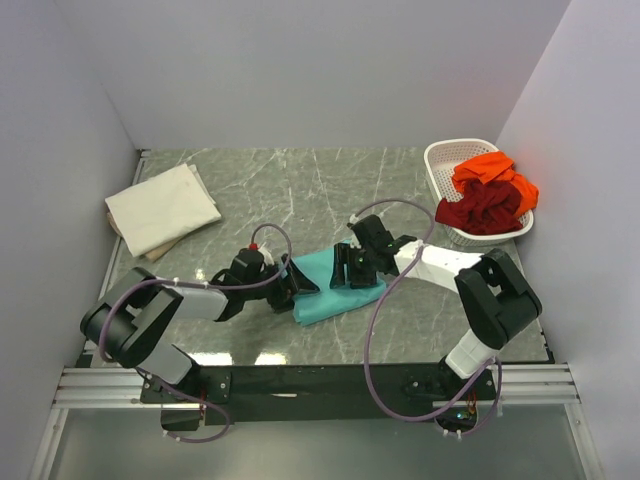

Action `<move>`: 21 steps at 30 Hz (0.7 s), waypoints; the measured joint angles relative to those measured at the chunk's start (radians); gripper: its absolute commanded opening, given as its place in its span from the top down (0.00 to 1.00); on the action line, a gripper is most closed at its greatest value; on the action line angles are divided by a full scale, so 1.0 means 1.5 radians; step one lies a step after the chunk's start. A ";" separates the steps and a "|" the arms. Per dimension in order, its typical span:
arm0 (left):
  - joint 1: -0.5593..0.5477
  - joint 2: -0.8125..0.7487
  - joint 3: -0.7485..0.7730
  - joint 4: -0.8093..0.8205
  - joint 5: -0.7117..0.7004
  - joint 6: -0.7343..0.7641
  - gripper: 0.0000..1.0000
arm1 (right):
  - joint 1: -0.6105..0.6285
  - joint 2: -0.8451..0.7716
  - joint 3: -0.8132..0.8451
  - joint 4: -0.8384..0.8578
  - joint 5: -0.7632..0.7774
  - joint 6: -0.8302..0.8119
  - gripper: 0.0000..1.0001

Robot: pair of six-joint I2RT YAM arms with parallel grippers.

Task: Fold and stack the t-shirts
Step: Fold the tshirt, then neatly place the folded tshirt to the corner

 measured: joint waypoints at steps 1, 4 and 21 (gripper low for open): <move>0.000 0.010 0.003 0.009 0.004 -0.003 0.24 | 0.003 0.000 -0.003 0.008 -0.003 0.003 0.32; 0.000 0.036 0.011 0.014 0.005 -0.004 0.49 | 0.014 0.000 -0.012 0.033 -0.009 0.015 0.32; -0.006 0.023 0.193 -0.366 -0.175 0.159 0.99 | 0.029 -0.021 -0.016 0.009 0.002 0.020 0.30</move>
